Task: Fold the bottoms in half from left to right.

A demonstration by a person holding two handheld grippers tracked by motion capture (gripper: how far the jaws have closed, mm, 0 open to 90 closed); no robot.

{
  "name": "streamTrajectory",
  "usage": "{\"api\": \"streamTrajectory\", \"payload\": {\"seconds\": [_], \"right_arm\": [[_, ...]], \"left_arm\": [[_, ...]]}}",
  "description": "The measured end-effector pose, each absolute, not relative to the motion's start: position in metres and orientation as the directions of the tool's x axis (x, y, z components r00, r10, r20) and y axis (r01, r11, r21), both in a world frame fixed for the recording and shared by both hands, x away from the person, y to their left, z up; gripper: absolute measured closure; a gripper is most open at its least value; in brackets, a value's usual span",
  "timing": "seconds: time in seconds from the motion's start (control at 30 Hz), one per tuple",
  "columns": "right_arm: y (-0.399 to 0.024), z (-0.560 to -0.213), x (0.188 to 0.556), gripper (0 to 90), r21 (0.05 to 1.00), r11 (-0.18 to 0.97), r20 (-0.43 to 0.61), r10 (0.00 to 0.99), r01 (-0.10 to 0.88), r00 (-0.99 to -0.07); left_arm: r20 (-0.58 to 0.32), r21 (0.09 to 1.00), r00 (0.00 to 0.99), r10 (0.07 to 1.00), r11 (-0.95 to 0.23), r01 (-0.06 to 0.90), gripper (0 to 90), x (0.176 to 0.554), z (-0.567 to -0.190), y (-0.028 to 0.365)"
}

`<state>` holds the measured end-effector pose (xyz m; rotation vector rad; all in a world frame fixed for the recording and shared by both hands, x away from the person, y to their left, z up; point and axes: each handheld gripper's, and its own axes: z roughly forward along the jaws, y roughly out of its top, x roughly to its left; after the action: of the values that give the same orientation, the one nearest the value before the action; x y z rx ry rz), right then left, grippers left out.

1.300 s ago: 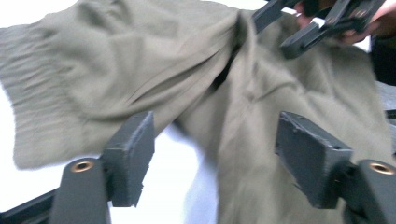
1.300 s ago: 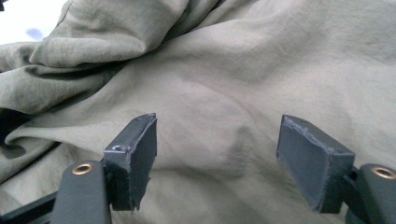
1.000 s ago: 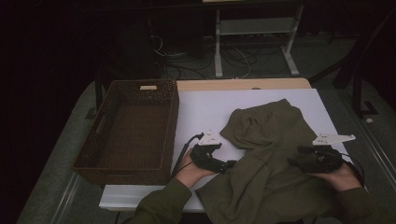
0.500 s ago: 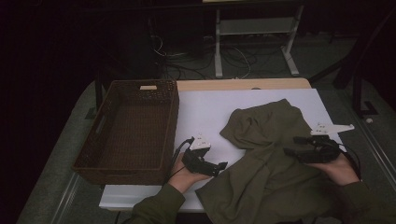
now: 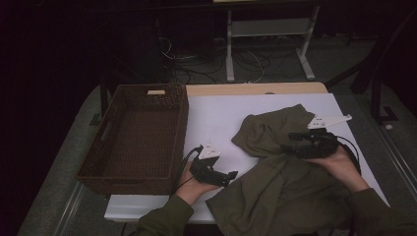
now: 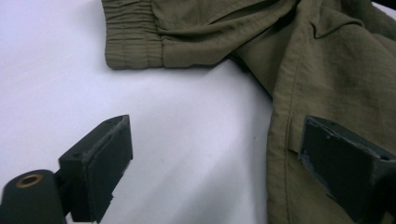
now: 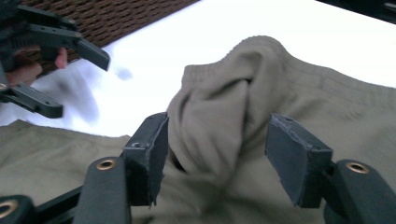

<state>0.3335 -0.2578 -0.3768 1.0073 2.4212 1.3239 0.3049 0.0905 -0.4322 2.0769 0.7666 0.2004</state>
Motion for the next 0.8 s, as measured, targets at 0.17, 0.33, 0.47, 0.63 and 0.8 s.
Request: {"api": "streamTrajectory", "payload": {"seconds": [0.17, 0.33, 0.47, 0.63, 0.8], "right_arm": [[-0.244, -0.375, 0.343, 43.2, 0.801, 0.376, 0.147, 0.63, 0.465, -0.763], [-0.229, -0.378, 0.352, 45.5, 0.793, 0.394, 0.15, 0.614, 0.465, -0.775], [-0.214, -0.378, 0.356, 49.3, 0.785, 0.429, 0.13, 0.591, 0.447, -0.796], [-0.196, -0.38, 0.359, 52.7, 0.772, 0.457, 0.126, 0.571, 0.442, -0.811], [-0.178, -0.385, 0.365, 57.4, 0.756, 0.488, 0.112, 0.561, 0.437, -0.82]], "left_arm": [[-0.147, 0.788, 0.801, 0.58, -0.421, 0.45, 10.8, 0.307, -0.432, 0.091], [-0.144, 0.794, 0.796, 0.588, -0.412, 0.448, 11.6, 0.305, -0.431, 0.094], [-0.137, 0.802, 0.798, 0.586, -0.408, 0.437, 12.7, 0.307, -0.431, 0.095], [-0.135, 0.806, 0.802, 0.582, -0.406, 0.43, 14.1, 0.307, -0.432, 0.094], [-0.137, 0.797, 0.803, 0.579, -0.417, 0.437, 14.5, 0.308, -0.434, 0.093]]}}
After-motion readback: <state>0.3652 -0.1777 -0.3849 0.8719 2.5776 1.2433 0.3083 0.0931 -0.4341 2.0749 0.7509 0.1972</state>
